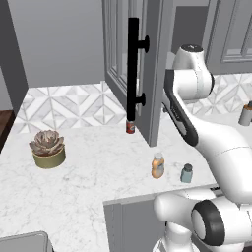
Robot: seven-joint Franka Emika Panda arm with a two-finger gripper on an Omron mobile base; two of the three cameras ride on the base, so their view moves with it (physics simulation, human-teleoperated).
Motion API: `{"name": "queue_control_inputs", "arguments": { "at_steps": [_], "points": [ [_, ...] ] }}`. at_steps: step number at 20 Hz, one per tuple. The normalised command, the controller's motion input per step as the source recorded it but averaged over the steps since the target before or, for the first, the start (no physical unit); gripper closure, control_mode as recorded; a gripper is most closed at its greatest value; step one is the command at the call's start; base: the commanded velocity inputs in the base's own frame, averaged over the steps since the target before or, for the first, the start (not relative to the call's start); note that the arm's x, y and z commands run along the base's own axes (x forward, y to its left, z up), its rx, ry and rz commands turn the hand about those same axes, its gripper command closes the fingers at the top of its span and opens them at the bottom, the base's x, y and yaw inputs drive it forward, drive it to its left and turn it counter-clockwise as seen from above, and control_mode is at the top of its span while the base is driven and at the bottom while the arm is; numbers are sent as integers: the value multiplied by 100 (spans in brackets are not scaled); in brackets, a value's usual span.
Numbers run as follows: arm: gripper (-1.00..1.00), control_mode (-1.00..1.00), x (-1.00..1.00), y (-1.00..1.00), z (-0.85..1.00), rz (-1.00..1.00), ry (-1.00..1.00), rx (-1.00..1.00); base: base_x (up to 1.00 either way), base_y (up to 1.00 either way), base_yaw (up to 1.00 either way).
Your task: Put the shaker and condiment bottle from the counter next to their counterparts in the cabinet.
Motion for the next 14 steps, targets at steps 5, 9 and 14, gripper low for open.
{"name": "queue_control_inputs", "arguments": {
  "at_steps": [5, 9, 14],
  "points": [
    [-100, -100, -11, -16, -6, 13, 0, 0, 0, 0, 0],
    [-100, -100, -61, -45, -25, 36, 0, 12, 0, 0, 0],
    [-100, -100, -50, -62, -30, 65, 0, 16, 0, 0, 0]
  ]
}}
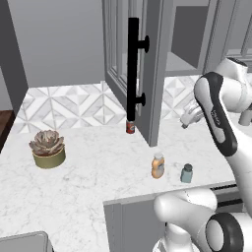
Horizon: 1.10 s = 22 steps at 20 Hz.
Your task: Put the shaker and condiment bottle from the counter next to their counterparts in the cabinet.
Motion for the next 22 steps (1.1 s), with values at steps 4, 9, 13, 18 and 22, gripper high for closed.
{"name": "queue_control_inputs", "arguments": {
  "at_steps": [4, 9, 13, 18, 22],
  "points": [
    [-100, -100, -7, -38, -31, 56, 0, 8, 0, 0, 0],
    [-100, -100, 0, -53, -35, 70, -1, 0, 0, 0, 0],
    [-100, -100, 0, -53, -28, 78, -6, 4, 0, 0, 0],
    [-100, -100, 0, -13, -37, 47, -1, 9, 0, 0, 0],
    [-100, -100, 1, 0, -31, 24, 0, 32, 0, 0, 0]
  ]
}}
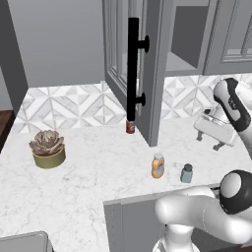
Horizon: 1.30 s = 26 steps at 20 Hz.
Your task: Put the shaker and condiment bottle from the counter next to their counterparts in the cabinet.
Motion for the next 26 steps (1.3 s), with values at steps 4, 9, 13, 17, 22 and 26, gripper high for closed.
{"name": "queue_control_inputs", "arguments": {
  "at_steps": [4, 9, 13, 17, 22, 26],
  "points": [
    [-100, -100, 0, 0, -30, 13, 0, 51, 0, 0, 0],
    [-100, -100, 15, 10, -21, 8, 0, 19, 0, 0, 0],
    [-100, -100, 15, 27, 0, 0, 0, 10, 0, 0, 0],
    [-100, -100, -1, 34, -4, -2, 0, 8, 0, 0, 0],
    [-100, -100, -5, 34, -10, -5, 0, 9, 0, 0, 0],
    [-100, -100, -2, 33, -16, -4, 2, 4, 0, 0, 0]
  ]
}}
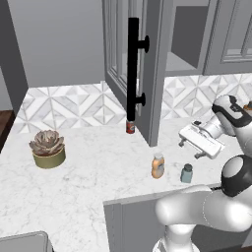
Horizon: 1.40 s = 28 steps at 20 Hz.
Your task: Put the shaker and condiment bottle from the counter next to their counterparts in the cabinet.
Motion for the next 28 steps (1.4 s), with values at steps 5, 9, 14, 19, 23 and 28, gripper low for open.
{"name": "queue_control_inputs", "arguments": {
  "at_steps": [5, 9, 14, 19, 23, 28],
  "points": [
    [-100, -100, 16, 25, -34, 0, 6, -2, 0, 0, 0],
    [-100, -100, 19, 8, -3, 0, 0, 0, 0, 0, 0],
    [-100, -100, 10, 2, -14, 0, 0, 0, 0, 0, 0],
    [-100, -100, 12, 7, -33, 0, 0, 0, 0, 0, 0],
    [-100, -100, 13, 2, -17, 0, 0, 1, 0, 0, 0],
    [-100, -100, 19, 3, -8, 0, 4, 4, 0, 0, 0]
  ]
}}
